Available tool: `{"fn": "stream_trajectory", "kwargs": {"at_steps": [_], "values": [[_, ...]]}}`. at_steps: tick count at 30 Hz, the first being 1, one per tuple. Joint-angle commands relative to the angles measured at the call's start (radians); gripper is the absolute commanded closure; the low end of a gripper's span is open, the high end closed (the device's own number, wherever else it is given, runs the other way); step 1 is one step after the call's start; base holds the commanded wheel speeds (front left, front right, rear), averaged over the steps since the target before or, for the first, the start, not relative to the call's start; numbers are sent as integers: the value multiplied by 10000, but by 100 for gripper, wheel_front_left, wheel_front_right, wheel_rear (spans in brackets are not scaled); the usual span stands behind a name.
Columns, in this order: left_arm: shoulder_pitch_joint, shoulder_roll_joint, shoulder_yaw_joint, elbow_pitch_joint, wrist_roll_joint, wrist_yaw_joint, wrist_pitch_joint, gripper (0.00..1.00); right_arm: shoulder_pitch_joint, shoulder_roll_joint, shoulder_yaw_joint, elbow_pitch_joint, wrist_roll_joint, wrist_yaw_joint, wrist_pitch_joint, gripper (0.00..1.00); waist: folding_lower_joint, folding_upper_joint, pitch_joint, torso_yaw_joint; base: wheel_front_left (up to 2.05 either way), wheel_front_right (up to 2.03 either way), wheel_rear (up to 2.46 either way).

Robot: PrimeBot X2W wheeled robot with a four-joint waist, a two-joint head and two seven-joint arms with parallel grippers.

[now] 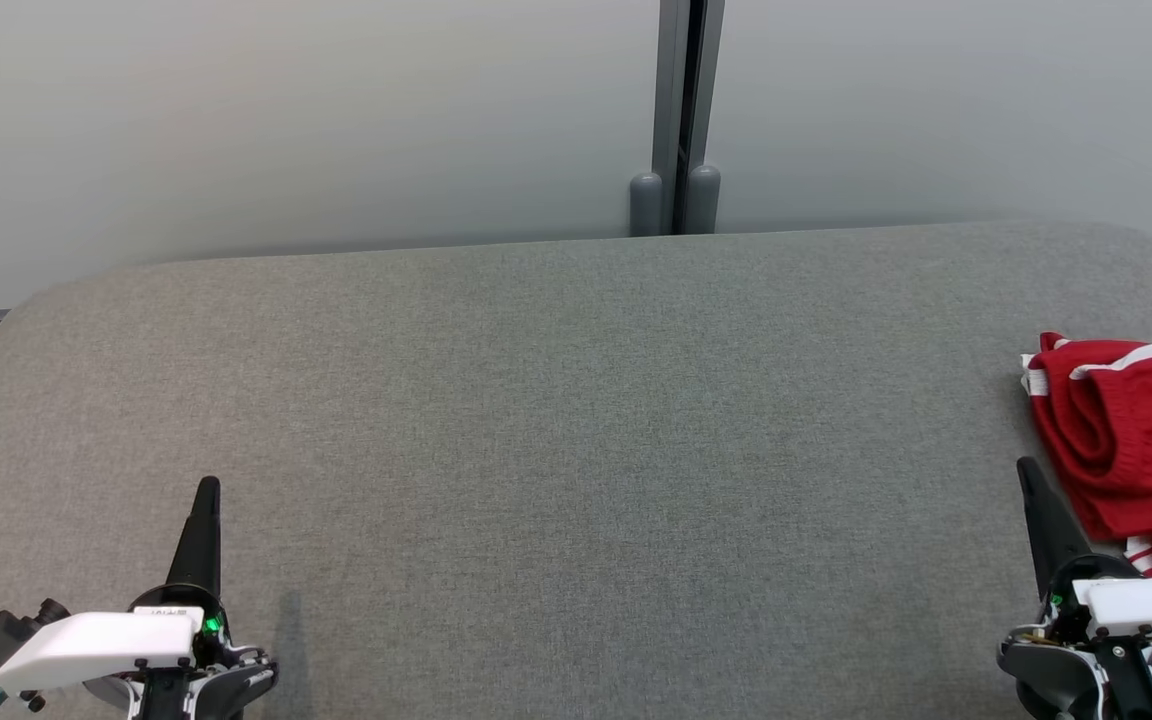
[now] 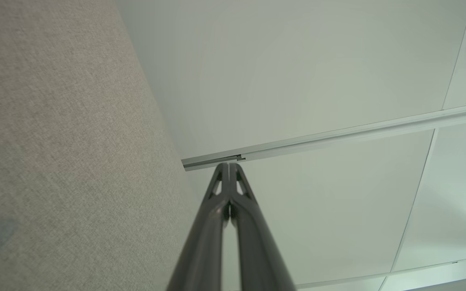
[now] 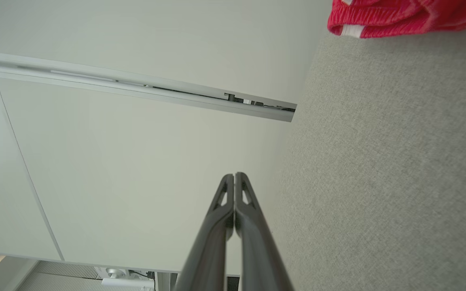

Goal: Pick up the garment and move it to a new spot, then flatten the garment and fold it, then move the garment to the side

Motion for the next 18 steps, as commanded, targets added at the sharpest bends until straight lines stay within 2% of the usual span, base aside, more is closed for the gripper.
{"fn": "stream_trajectory", "kwargs": {"at_steps": [1, 18], "values": [[-223, 65, 68, -111, -256, -70, 87, 100, 46, -93, -63, -99, 238, 4, 81, 100, 0, -1, -1, 4, 0, 0, 0], [-277, 76, 156, -372, -1457, -182, 414, 100, 117, -110, -227, -353, 1513, 4, 415, 100, 0, -1, -15, 46, 0, 0, 0]]}}
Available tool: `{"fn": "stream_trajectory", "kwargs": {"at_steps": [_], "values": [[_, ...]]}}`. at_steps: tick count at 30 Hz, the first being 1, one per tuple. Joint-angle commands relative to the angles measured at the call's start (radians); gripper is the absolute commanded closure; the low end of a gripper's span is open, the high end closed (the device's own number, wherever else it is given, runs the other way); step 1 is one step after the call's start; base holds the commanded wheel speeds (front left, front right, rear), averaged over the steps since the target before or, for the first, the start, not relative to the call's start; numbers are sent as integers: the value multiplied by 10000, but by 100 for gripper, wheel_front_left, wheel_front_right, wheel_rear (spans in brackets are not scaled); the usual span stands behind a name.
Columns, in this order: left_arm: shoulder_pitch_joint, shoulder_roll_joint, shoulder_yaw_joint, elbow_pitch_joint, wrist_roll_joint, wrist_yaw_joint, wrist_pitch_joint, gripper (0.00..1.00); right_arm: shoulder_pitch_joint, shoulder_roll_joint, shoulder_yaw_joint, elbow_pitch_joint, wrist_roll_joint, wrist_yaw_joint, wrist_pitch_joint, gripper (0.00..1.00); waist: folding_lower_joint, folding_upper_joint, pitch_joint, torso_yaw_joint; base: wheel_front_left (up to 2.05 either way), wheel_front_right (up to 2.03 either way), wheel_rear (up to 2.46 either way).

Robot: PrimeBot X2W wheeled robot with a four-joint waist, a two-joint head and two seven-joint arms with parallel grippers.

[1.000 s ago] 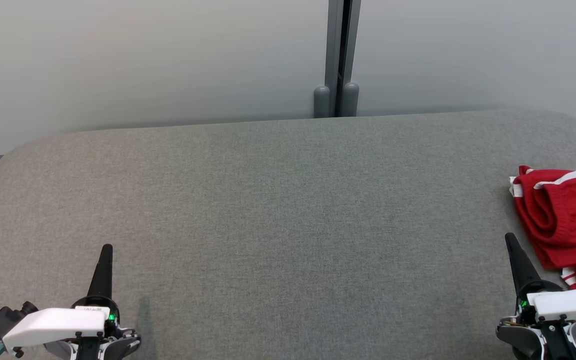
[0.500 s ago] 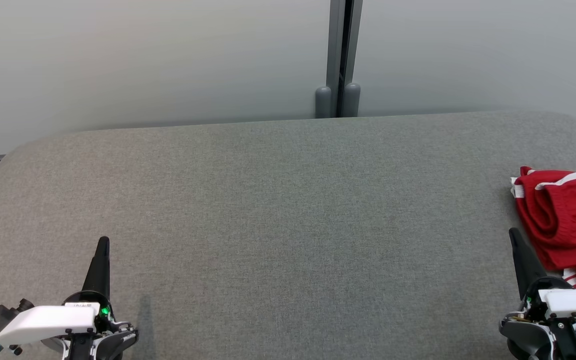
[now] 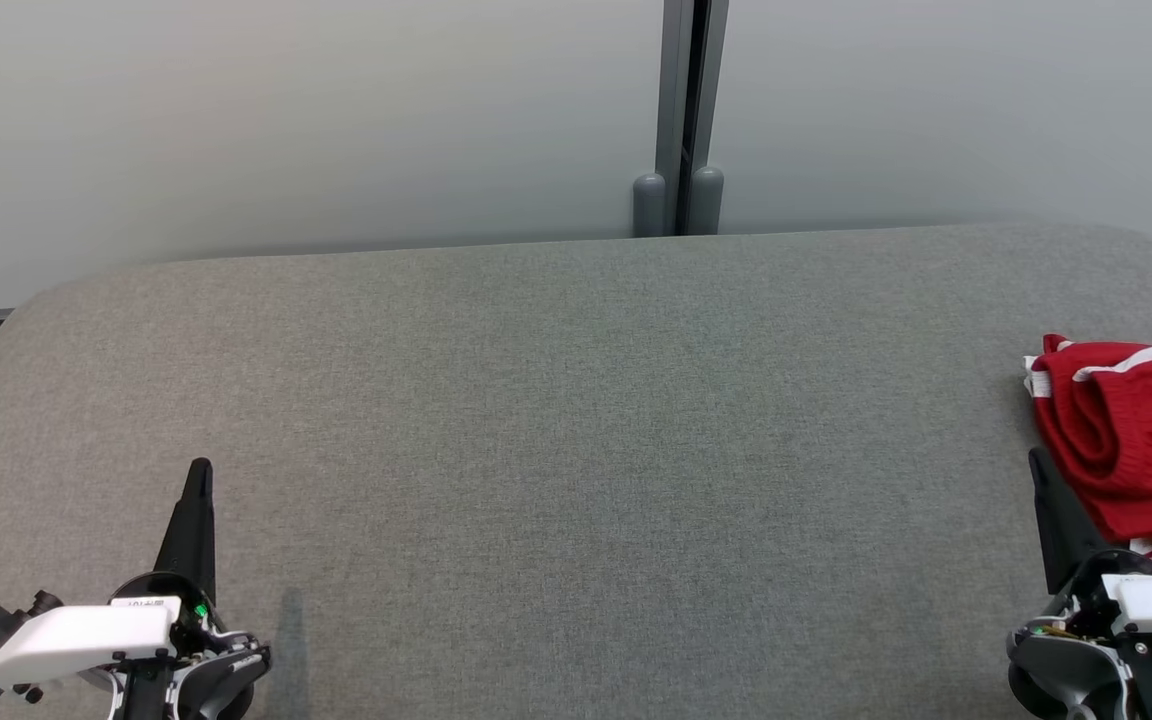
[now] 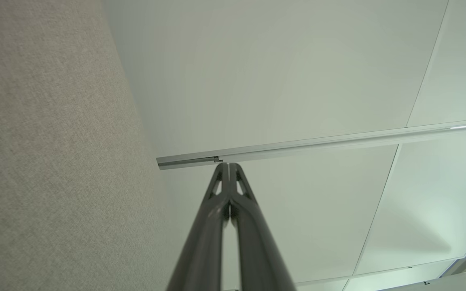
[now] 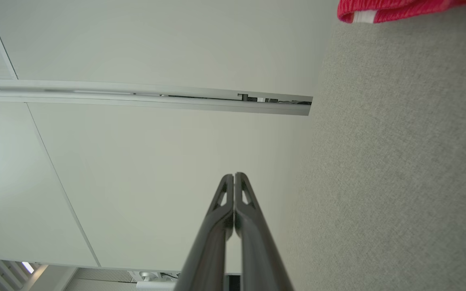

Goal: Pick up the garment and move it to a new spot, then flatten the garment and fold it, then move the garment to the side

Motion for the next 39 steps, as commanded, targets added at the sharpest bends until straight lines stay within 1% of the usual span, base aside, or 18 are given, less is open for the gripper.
{"fn": "stream_trajectory", "kwargs": {"at_steps": [1, 4, 39], "values": [[-201, 58, 55, -91, -239, -66, 69, 100, 84, -96, -37, -77, 249, 4, 103, 100, 0, -1, -2, 5, 0, 0, 0], [-202, 60, 70, -125, -387, -86, 119, 100, 98, -98, -63, -114, 418, 4, 122, 100, 0, -1, -4, 11, 0, 0, 0], [-181, 59, 64, -111, -350, -71, 118, 100, 96, -97, -55, -107, 370, 4, 121, 100, 0, -1, -4, 11, 0, 0, 0]]}}
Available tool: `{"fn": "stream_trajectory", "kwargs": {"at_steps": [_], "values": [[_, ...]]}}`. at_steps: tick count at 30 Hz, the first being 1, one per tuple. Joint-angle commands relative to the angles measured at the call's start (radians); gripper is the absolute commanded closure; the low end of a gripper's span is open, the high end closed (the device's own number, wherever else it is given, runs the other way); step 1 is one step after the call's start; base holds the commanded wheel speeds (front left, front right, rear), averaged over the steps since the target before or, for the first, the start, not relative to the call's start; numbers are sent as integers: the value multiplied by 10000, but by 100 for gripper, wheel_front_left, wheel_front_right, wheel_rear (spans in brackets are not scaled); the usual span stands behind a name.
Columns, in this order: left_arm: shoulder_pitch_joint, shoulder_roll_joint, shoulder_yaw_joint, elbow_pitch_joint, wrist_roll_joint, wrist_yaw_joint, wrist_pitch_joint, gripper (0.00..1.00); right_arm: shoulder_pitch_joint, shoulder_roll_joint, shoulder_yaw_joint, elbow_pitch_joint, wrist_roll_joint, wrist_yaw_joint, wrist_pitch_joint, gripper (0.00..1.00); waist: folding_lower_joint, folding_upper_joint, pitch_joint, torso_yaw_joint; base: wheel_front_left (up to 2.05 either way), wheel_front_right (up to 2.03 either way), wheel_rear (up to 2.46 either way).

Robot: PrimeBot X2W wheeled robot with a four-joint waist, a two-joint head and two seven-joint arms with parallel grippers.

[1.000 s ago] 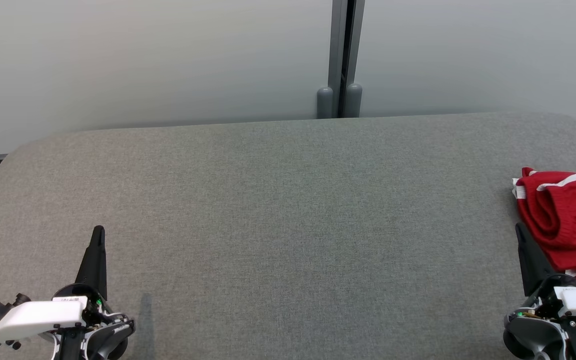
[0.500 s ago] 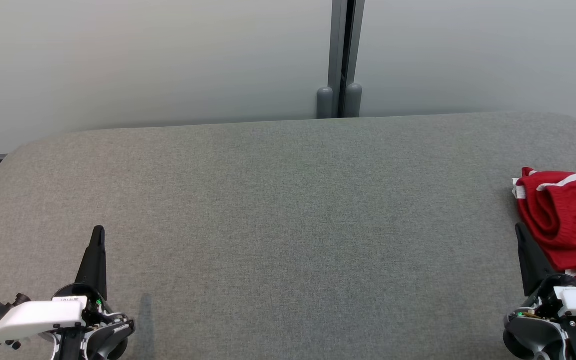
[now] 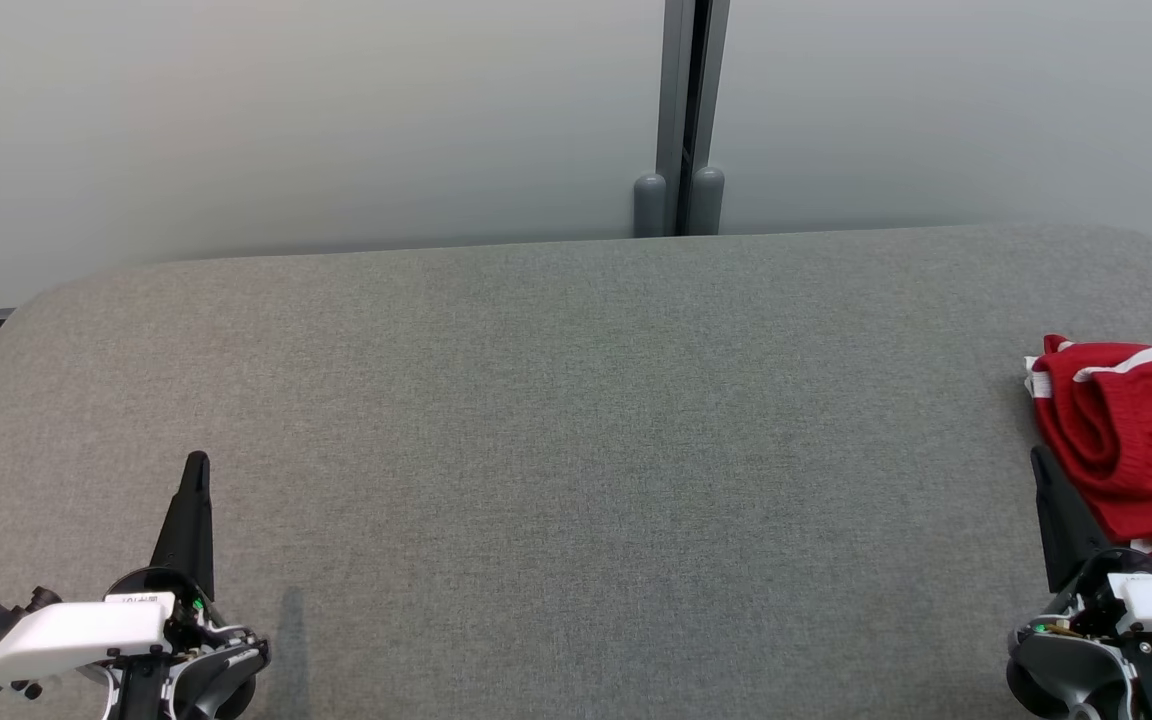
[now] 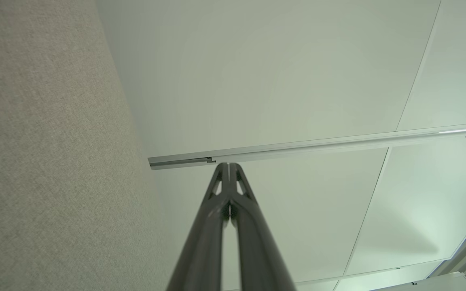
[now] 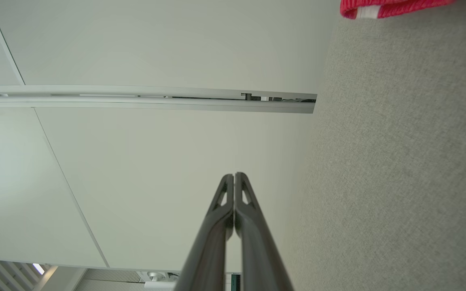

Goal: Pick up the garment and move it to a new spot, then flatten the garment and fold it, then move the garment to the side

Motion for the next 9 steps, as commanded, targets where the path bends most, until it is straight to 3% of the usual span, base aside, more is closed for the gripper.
{"fn": "stream_trajectory", "kwargs": {"at_steps": [1, 9], "values": [[-131, 53, 41, -23, -14, -39, 34, 100, 92, -92, -4, -38, 25, 4, 33, 100, 0, 0, 0, 0, 0, 0, 0], [-131, 53, 41, -23, -14, -39, 34, 100, 92, -92, -3, -38, 25, 4, 32, 100, 0, 0, 0, 0, 0, 0, 0]]}}
